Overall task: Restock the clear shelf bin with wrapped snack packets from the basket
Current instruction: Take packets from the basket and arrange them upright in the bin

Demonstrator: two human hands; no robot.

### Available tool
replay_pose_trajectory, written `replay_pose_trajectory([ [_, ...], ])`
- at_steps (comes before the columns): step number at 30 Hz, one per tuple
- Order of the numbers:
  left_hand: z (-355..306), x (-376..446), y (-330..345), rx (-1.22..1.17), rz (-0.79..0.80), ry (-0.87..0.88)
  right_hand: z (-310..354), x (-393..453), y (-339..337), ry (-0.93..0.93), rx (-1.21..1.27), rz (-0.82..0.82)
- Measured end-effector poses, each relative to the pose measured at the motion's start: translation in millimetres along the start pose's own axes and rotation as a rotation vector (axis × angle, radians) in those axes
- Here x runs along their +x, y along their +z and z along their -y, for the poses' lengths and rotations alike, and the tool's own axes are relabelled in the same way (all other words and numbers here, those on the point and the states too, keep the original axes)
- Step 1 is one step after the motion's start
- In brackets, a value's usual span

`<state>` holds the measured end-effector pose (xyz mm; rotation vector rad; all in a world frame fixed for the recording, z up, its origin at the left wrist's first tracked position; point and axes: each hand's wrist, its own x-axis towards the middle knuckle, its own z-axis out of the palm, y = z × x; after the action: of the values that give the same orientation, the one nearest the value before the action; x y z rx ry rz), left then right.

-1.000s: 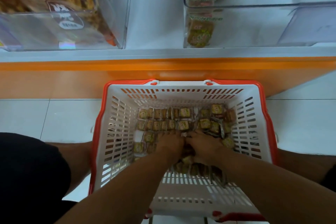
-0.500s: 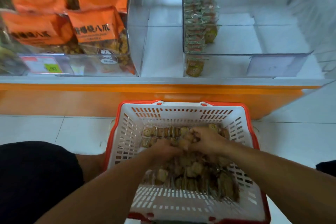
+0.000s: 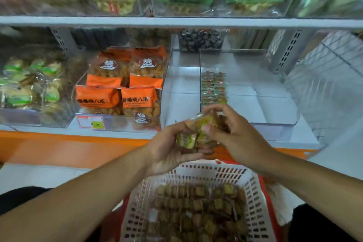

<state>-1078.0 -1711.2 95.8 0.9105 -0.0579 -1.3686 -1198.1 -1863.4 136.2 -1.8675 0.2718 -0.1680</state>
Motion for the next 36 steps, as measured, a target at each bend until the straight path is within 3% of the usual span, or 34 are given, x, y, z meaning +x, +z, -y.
replay_pose_trajectory([
  [2, -23, -12, 12, 0.003, 0.005, 0.057, 14, 9, -1, -0.018, 0.138, -0.027],
  [8, -39, -15, 29, -0.01, -0.126, 0.226, 21, 34, 9, 0.165, 0.584, -0.063],
  [13, -40, -1, 33, 0.079, -0.154, 0.371, 22, 48, -8, 0.126, 0.732, -0.076],
  [17, -50, -7, 24, 0.085, -0.196, 0.455, 22, 53, -18, 0.075, 0.732, -0.119],
  [23, -55, -18, 17, 0.194, -0.232, 0.552, 15, 50, -23, 0.103, 0.527, -0.066],
  [36, -49, -19, 20, 0.342, -0.212, 0.499, 6, 37, -26, 0.237, 0.461, 0.102],
])
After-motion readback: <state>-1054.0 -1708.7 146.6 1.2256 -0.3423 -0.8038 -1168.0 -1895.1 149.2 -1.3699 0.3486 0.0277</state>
